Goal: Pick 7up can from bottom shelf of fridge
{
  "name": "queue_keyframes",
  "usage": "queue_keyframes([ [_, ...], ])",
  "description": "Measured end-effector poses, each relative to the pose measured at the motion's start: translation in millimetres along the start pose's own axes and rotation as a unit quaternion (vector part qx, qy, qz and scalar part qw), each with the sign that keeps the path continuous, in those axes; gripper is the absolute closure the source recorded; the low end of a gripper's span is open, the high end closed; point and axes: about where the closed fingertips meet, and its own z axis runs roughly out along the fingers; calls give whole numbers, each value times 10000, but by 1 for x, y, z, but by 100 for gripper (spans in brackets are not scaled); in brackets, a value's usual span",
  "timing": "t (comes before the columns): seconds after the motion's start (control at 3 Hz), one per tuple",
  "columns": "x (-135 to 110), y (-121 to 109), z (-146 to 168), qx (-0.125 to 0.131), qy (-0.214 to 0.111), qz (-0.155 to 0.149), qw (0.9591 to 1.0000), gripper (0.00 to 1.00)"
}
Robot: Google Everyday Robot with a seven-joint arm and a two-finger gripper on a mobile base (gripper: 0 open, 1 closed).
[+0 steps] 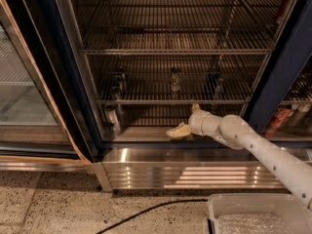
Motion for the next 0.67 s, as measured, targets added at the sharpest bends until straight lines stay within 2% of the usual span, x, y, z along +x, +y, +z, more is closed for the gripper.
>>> queue_keyframes([
  [0.33, 2, -8, 16, 176, -160, 130, 9996, 0],
  [0.67, 9, -23, 48, 454, -303, 606, 9967, 0],
])
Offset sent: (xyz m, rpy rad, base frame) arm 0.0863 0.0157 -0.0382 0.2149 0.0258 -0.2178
